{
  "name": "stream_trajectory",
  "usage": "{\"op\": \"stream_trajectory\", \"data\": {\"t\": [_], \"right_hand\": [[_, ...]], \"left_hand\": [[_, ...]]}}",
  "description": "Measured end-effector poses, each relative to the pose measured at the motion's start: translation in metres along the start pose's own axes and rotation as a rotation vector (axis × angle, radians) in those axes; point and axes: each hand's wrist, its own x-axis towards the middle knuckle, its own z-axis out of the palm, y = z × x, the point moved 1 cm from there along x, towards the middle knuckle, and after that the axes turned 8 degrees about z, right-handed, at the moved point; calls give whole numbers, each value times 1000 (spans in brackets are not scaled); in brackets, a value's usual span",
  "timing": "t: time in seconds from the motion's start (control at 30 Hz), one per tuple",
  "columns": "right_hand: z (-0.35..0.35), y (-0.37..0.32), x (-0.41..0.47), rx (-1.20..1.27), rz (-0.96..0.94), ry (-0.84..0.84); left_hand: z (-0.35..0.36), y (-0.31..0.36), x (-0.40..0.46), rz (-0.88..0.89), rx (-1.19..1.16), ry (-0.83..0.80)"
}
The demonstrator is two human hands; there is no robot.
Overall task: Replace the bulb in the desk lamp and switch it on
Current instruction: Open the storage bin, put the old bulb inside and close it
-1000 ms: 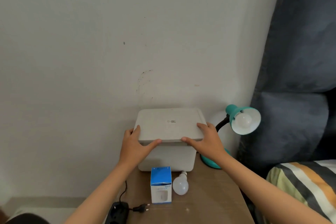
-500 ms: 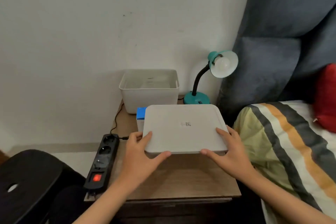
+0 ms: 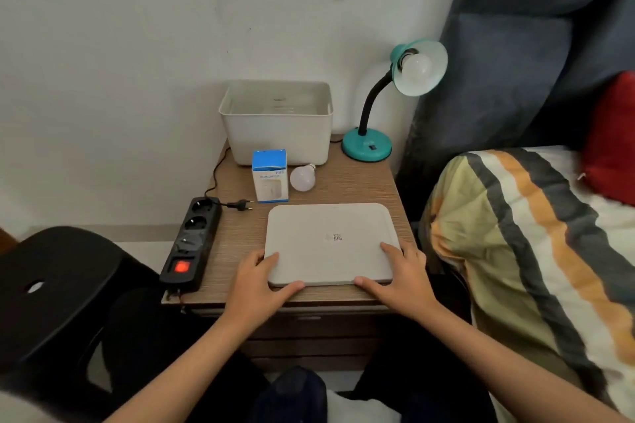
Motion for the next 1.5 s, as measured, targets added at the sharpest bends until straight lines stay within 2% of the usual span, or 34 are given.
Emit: {"op": "stream_trajectory", "data": {"t": [0.23,0.5,0.77,0.93,1.03,1.17,1.3,1.5], "right_hand": [[0,-5,9,-92,-43,28],[0,-80,56,137,-206,94],[13,-150,132,262,-224,-45],[20,-167,174,102,-214,-208],[27,-166,187,98,-194,-266],[30,-159,194,208,-188,-261],[30,-148,197,325,-142,-207],[8,-137,189,630,-74,-223]], "left_hand": [[0,-2,10,0,7,-82],[-39,2,67,125,-56,216],[-81,-6,161,162,-81,371],[-97,-22,219,65,-75,385],[-102,-30,245,-19,-77,351],[-99,-30,268,-80,-85,321],[-93,-29,282,-107,-79,370],[-86,-32,287,-137,-95,410]]}}
